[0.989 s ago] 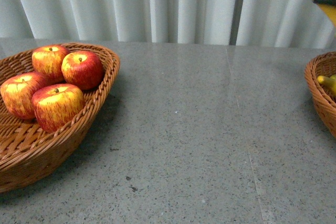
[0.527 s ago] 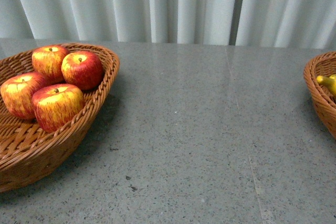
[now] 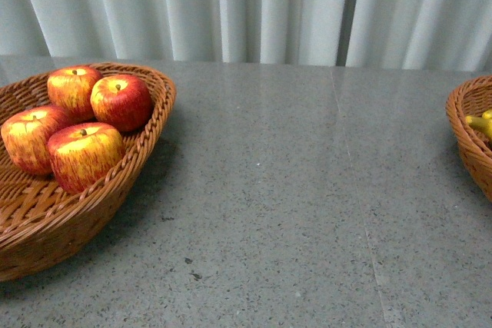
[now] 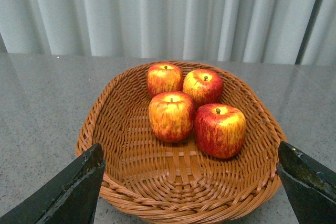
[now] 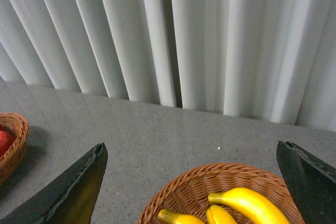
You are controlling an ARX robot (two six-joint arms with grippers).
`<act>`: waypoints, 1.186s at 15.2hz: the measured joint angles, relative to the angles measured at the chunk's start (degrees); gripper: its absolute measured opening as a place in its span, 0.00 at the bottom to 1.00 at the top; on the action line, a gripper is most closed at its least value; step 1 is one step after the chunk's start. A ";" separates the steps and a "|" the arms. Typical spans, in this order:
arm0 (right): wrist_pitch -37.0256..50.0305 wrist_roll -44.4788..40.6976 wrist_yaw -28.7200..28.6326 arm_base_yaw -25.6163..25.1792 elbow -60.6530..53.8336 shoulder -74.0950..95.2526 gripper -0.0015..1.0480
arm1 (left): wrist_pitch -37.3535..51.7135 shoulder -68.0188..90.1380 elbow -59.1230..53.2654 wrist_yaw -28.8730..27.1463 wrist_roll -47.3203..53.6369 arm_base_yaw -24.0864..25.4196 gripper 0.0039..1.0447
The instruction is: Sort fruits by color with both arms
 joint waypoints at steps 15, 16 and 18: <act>-4.44 -1.27 34.93 16.02 -44.76 -55.12 0.02 | 0.00 0.00 0.00 0.00 0.00 0.00 0.94; -4.92 -1.29 36.83 19.47 -45.51 -56.33 0.02 | 0.00 0.00 0.00 0.00 0.00 0.00 0.94; -5.66 -1.31 37.70 19.65 -46.47 -58.34 0.02 | 0.00 0.00 0.00 -0.02 0.00 0.00 0.94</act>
